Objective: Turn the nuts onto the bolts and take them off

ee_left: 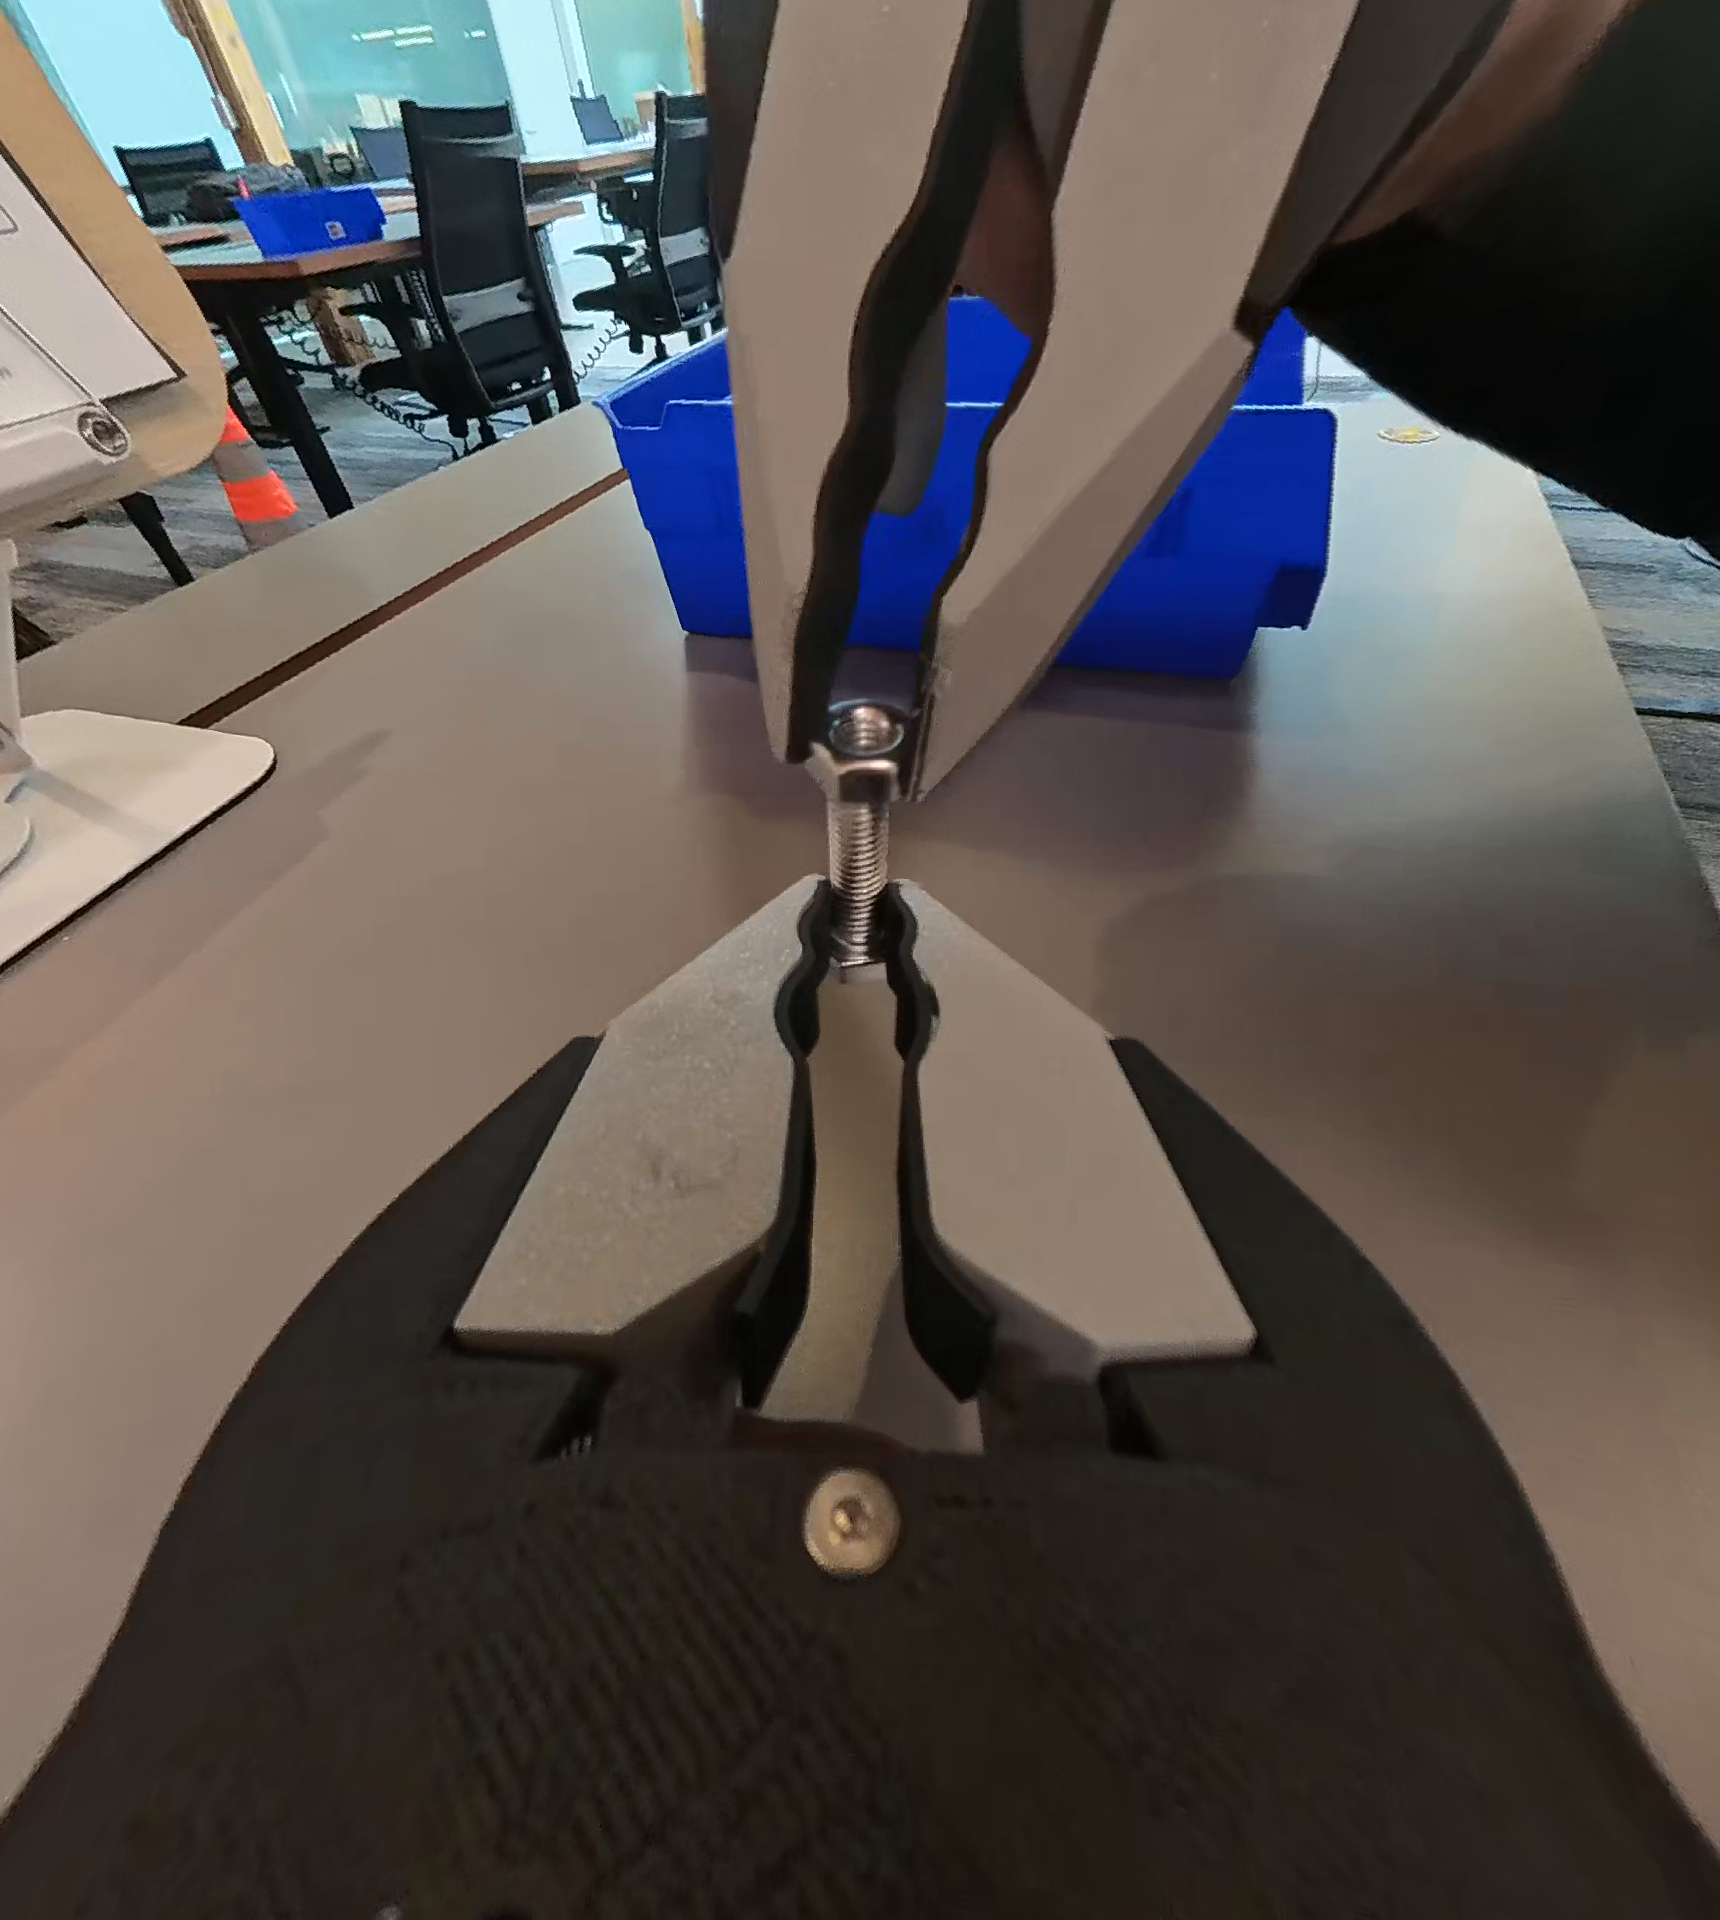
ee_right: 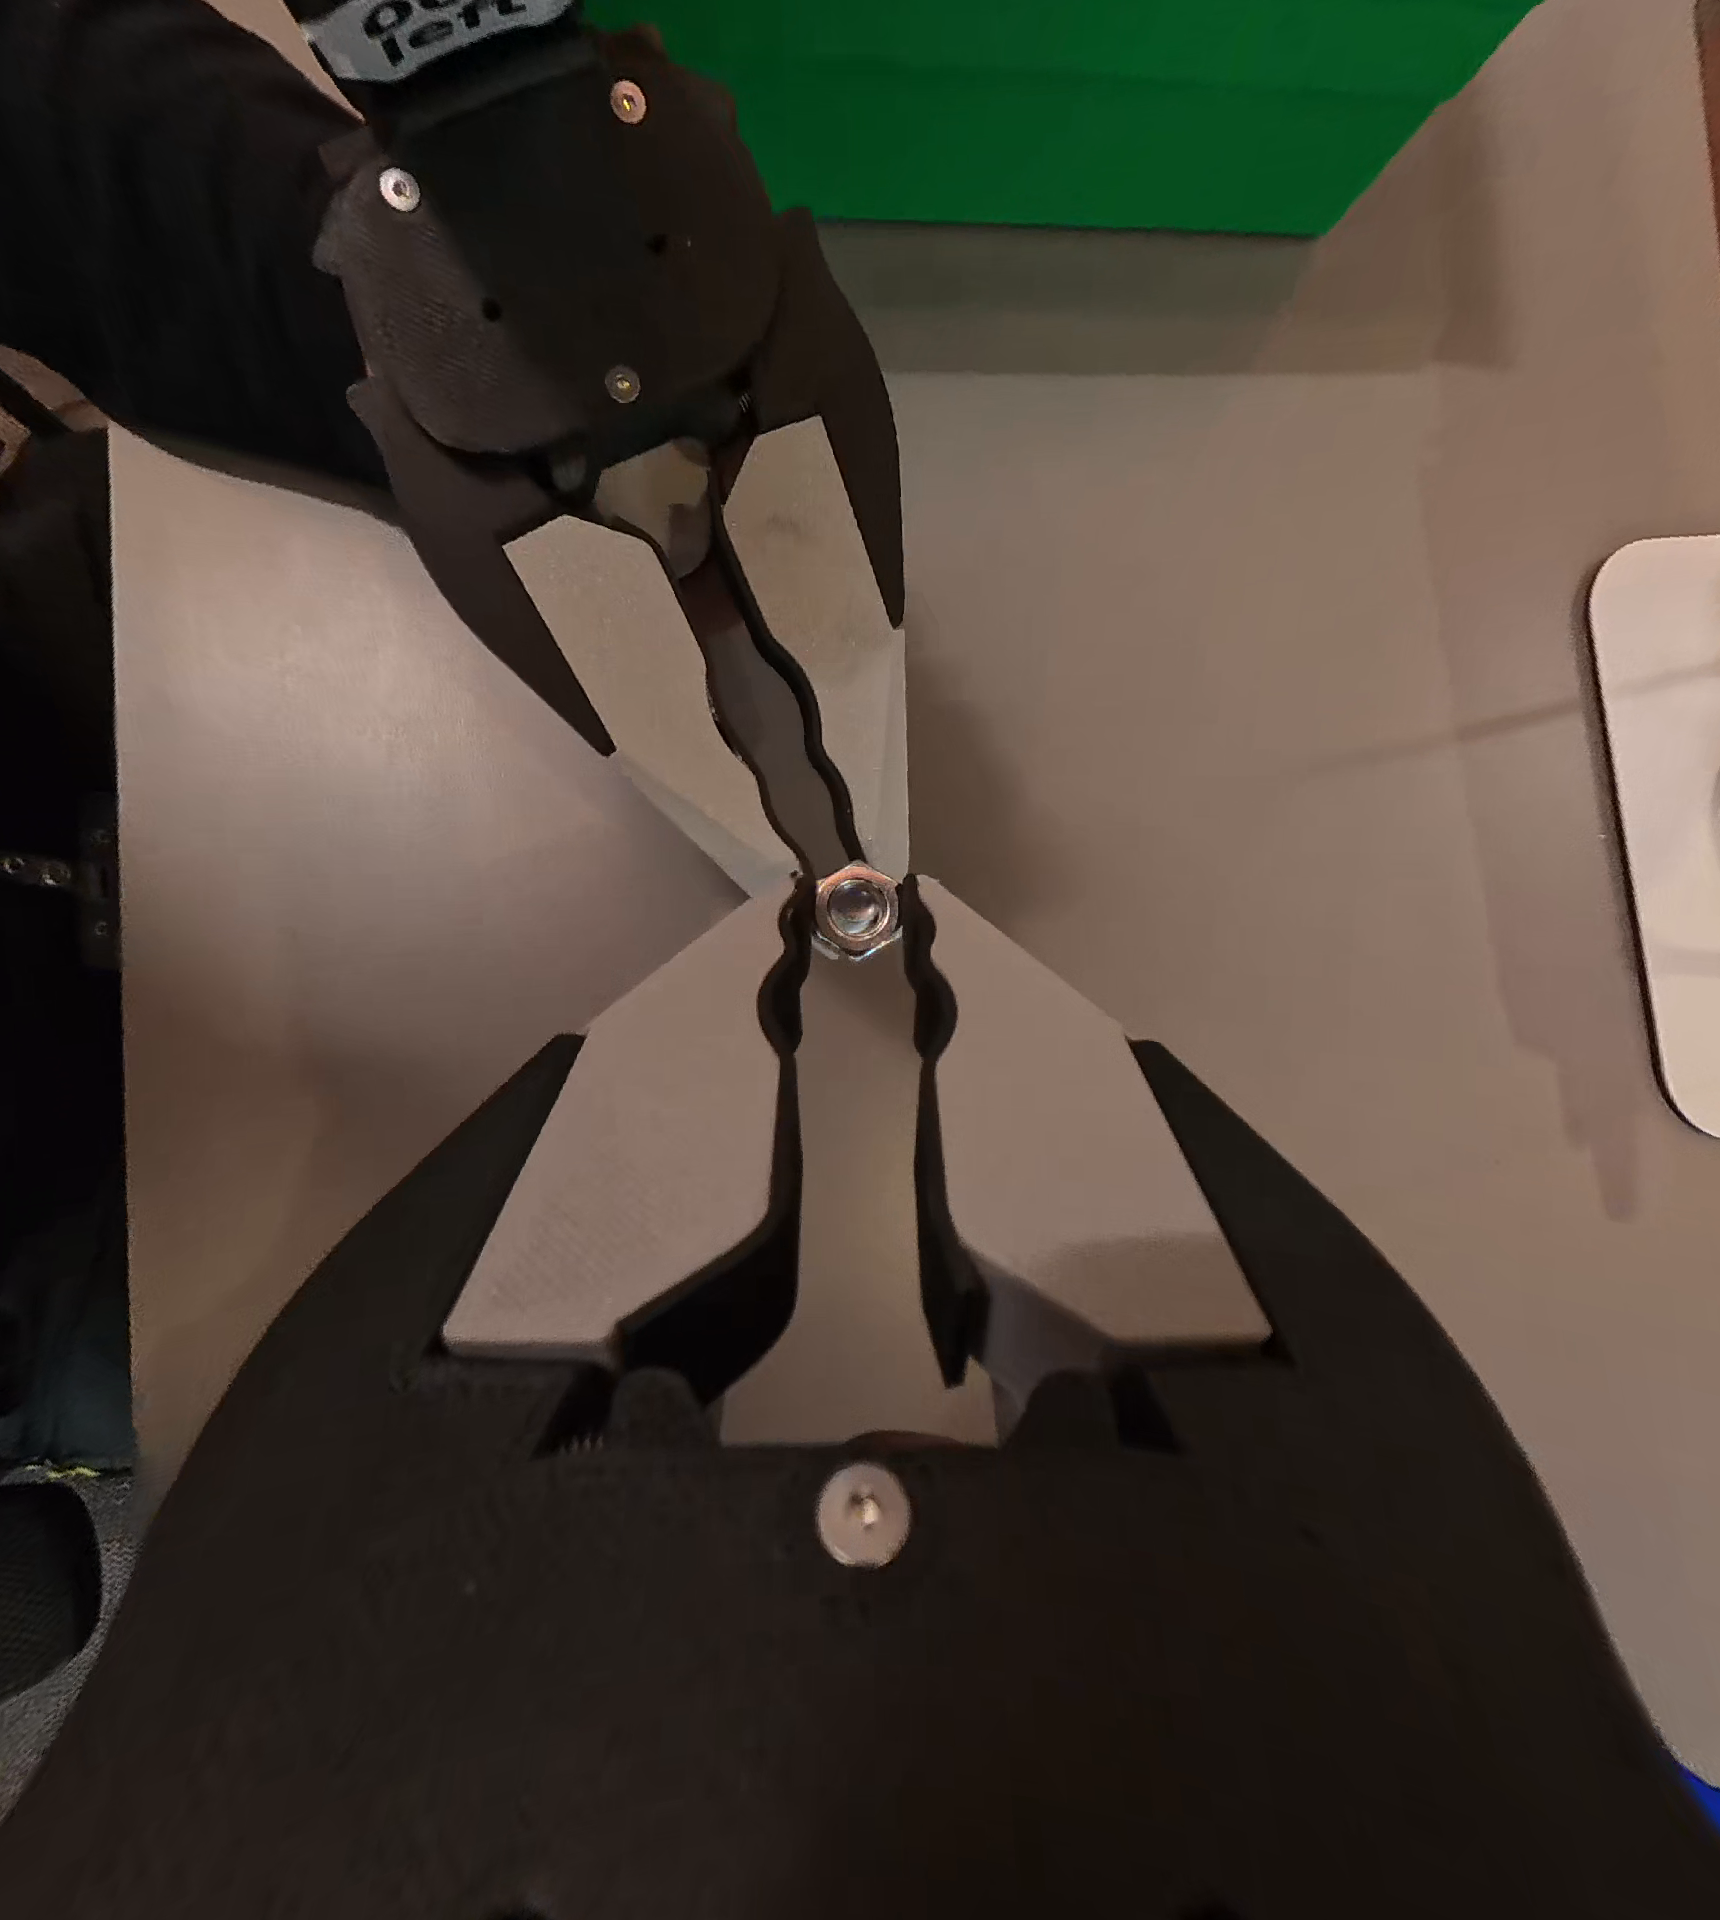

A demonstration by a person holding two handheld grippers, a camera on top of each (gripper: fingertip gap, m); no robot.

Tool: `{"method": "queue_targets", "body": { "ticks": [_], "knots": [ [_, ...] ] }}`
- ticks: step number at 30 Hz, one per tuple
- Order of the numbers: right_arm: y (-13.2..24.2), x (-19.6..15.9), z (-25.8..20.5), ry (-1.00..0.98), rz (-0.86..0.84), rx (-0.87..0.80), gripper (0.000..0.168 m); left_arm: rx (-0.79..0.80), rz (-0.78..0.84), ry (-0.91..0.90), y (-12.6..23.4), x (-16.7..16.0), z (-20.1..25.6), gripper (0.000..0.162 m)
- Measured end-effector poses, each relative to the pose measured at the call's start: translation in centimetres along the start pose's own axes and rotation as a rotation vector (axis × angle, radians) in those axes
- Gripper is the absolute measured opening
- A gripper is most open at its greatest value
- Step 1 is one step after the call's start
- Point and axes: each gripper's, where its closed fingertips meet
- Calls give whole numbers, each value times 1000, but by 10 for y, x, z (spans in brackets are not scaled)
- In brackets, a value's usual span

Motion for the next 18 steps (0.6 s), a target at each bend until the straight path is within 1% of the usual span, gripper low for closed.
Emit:
{"method": "queue_targets", "body": {
  "ticks": [12,18],
  "knots": [
    [-4,-1,-2,17,-76,37,14,12,-6,-21,0,0,1,7],
    [-5,-1,0,-36,-58,38,14,19,-8,-8,0,0,-1,6]
  ]
}}
Point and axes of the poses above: each gripper's, where its closed fingertips meet, y back along the fingers, x out of its top, z = x × y across the jaws, and after that the axes turned 4 degrees about y, right-handed
